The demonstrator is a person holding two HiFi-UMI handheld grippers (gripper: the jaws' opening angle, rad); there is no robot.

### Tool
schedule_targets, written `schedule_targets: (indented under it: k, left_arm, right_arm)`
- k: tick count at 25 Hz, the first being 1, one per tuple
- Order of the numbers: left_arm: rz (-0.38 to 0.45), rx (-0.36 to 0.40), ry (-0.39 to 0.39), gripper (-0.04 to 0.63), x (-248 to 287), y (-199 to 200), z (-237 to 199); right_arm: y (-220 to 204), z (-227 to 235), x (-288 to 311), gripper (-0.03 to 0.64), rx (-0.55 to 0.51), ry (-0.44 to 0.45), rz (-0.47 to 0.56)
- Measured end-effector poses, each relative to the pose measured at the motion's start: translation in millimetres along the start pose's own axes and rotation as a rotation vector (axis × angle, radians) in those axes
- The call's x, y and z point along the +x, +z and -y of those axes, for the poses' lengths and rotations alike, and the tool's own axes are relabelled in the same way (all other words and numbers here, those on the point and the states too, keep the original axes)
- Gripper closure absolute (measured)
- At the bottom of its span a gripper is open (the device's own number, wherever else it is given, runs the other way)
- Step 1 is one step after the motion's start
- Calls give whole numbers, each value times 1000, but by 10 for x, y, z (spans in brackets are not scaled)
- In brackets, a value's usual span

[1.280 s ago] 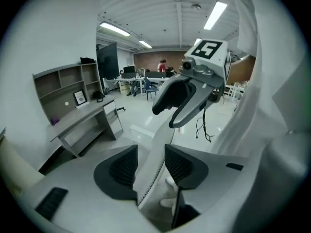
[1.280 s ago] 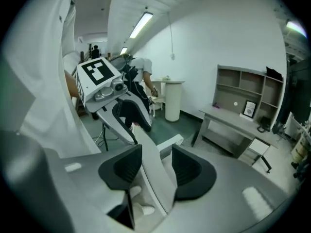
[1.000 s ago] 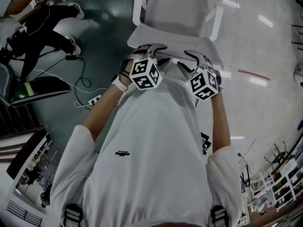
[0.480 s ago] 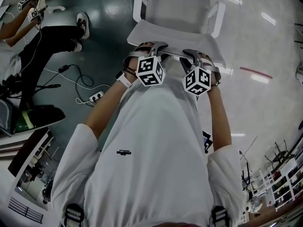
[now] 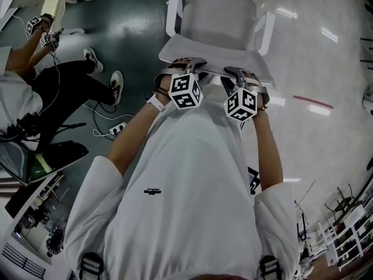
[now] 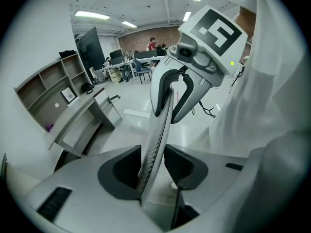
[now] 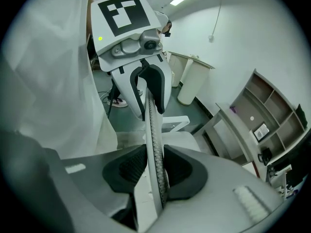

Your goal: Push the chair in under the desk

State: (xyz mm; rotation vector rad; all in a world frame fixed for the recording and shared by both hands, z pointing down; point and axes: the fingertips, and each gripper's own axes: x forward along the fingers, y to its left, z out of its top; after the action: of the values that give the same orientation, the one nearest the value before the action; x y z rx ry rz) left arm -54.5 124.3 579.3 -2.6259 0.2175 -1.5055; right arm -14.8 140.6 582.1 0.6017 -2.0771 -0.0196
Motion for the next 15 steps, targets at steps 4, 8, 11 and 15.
schedule_targets:
  k: [4, 8, 11, 15]
  left_arm:
    - [8, 0, 25, 443, 57, 68, -159]
    - [7, -9, 47, 442, 191, 158, -360]
    - [9, -10, 50, 442, 305, 240, -463]
    - [17, 0, 59, 442, 365, 292, -683]
  right_arm:
    - [-22, 183, 29, 502, -13, -2, 1]
    - [-95, 430, 92, 500, -30, -3, 12]
    - [-185, 574, 123, 501, -40, -10, 19]
    - [-181, 796, 188, 502, -66, -44, 27]
